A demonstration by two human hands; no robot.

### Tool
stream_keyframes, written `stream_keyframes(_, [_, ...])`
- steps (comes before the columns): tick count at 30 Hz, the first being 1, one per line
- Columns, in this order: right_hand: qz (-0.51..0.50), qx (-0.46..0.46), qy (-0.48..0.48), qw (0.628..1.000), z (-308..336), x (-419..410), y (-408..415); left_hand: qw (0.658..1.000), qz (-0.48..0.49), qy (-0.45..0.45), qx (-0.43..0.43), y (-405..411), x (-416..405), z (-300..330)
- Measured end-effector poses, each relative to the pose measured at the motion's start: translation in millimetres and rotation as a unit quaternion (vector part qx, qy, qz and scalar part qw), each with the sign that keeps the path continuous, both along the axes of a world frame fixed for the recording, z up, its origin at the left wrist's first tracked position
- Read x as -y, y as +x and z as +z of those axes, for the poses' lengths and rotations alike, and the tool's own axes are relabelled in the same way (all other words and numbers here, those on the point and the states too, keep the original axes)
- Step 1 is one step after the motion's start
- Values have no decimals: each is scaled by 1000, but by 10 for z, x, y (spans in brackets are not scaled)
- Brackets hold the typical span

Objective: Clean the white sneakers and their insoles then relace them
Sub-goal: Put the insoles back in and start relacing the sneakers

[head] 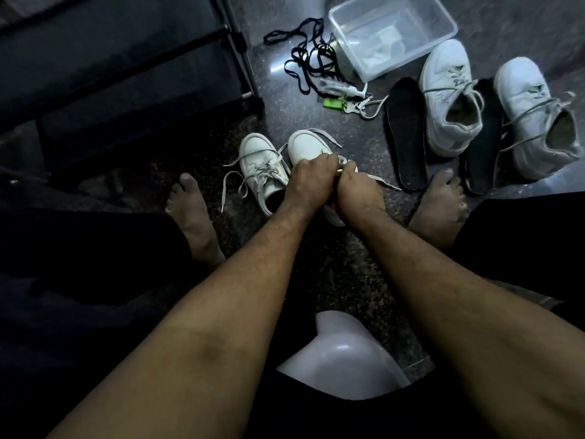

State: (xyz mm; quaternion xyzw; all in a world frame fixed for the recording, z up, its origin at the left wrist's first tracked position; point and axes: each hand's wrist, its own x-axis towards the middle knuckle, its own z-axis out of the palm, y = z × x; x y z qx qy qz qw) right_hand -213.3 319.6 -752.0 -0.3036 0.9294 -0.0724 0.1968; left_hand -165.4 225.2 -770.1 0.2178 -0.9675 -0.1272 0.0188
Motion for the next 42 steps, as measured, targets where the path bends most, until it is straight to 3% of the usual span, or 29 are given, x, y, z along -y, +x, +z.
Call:
stream_keyframes(5, [-24,21,33,999,103,3,-51,999,38,24,-12,-23,19,-65])
stream_keyframes(9, [-85,104,82,987,217,-45,-140,999,49,10,5,-66,17,-73])
stream_keyframes(14, [-18,155,175,972,411,-193,-194,998,52,18,-5,-64,30,-61])
stream_keyframes(16, [3,166,160,973,427,-245,-208,999,47,15,-7,-62,30,-55])
stream_keyframes(21, [-5,101,69,992,330,-308,-160,1000,8,-18,7,-60,-25,16])
stream_keyframes(29, [-67,114,-16,991,85,-97,-116,1000,7,-19,-4,-7,-37,43])
stream_keyframes(42, [54,-55,-1,997,37,-48,18,998,36,-3,-56,-11,-9,-23])
